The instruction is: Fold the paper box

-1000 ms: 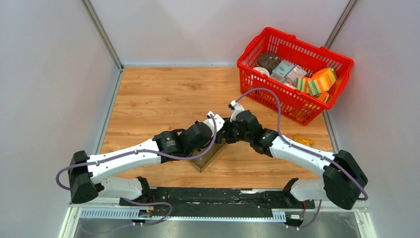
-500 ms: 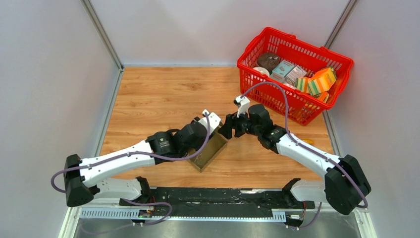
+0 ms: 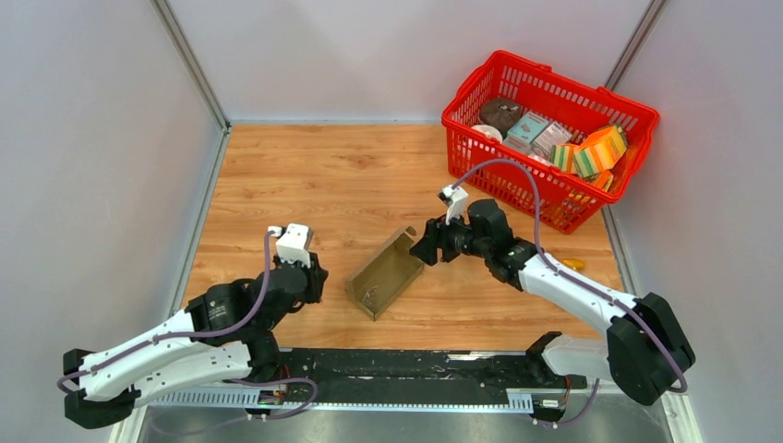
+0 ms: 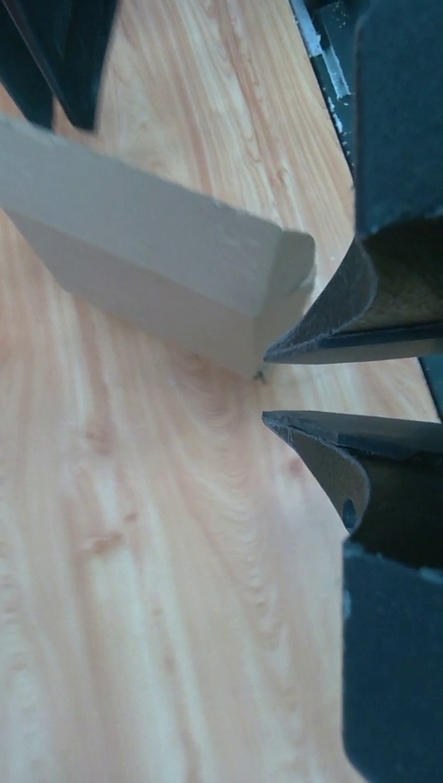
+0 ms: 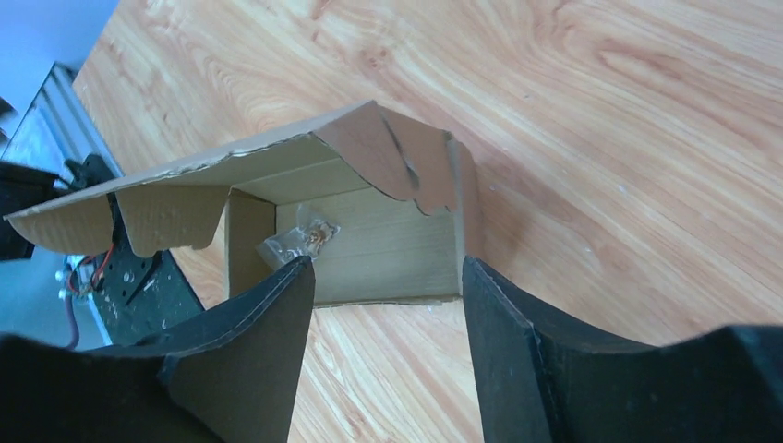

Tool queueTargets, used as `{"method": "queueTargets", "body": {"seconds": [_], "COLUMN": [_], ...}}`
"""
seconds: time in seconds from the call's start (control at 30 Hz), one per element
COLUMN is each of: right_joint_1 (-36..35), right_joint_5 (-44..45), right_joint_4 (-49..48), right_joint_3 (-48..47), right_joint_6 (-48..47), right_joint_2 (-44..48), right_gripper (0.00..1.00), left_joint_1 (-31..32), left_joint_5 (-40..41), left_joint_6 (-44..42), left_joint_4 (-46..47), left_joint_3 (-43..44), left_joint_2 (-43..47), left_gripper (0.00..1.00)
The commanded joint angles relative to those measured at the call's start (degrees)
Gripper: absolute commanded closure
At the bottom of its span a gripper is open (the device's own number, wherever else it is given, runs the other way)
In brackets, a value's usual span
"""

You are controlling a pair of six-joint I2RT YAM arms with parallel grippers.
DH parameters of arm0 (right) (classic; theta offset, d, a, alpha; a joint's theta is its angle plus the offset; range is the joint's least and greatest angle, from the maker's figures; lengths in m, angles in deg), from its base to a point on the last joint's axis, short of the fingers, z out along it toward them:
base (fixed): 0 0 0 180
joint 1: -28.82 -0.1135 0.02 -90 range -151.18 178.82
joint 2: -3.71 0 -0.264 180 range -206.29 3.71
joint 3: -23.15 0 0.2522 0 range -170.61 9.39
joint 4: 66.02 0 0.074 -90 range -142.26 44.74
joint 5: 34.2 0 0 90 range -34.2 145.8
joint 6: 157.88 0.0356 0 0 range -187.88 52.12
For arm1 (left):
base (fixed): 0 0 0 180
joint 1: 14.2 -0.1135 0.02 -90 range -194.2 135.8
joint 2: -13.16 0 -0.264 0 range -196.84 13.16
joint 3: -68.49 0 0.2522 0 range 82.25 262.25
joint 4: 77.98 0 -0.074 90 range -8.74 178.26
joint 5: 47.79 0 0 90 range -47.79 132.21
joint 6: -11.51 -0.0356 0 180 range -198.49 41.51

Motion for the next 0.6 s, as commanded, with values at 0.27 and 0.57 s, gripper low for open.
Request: {"method": "queueTargets", "body": {"seconds": [0.27,0.57], "right_joint_1": [3.2,3.0], "right_joint_5": [18.6,14.3], "right_joint_4": [11.3,2.6], "right_joint_3": [-3.3,-3.2], "right_joint_6": [5.5,7.1], "right_joint_2": [-0.3,-14.2], "right_gripper": [0.50,0.68], "left_joint_1": [-0.8,-3.1], "left_joint_5": [-4.2,-11.3], "left_joint_6": [29.7,30.6], "left_joint_4": [3.7,19.9], "left_joint_3": [-13.9,-18.8], "left_joint_2": [-3.7,-8.0], "left_gripper": [0.82,0.86]}}
